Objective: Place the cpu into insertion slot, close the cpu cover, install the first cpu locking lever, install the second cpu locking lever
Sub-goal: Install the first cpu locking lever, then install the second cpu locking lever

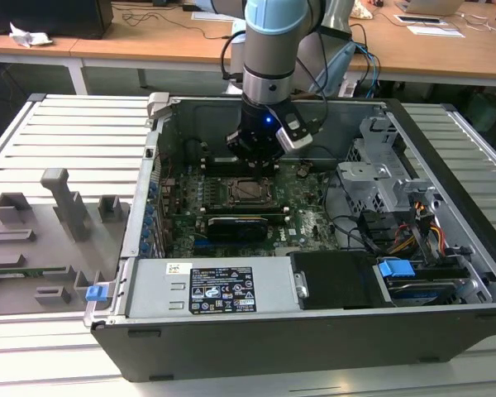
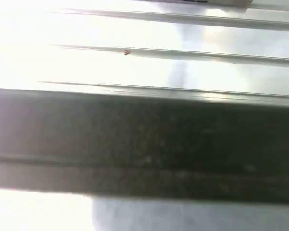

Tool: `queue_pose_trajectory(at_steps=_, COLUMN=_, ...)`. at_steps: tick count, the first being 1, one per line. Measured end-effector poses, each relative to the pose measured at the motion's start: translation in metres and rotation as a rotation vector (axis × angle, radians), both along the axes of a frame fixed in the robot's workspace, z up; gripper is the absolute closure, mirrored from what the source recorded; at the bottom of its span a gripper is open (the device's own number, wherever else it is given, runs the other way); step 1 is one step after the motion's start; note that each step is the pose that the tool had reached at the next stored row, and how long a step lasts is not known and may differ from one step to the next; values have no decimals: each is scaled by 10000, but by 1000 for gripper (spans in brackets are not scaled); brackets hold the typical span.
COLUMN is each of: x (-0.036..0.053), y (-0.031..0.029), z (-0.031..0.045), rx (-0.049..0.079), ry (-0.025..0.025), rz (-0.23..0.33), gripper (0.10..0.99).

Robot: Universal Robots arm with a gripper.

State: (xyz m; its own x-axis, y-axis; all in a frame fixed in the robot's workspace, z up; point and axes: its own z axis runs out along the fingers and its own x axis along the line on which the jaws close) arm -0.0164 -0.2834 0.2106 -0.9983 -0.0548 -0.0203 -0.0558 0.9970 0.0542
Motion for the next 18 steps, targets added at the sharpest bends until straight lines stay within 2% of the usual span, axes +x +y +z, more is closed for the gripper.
queue_pose_trajectory(at_steps=14, x=0, y=-45, z=1, rx=-2, ry=0, rz=1, gripper=980)
queue_pose_trajectory(at_steps=18, x=0, y=-81, z=0, rx=-1, ry=0, rz=-1, gripper=980)
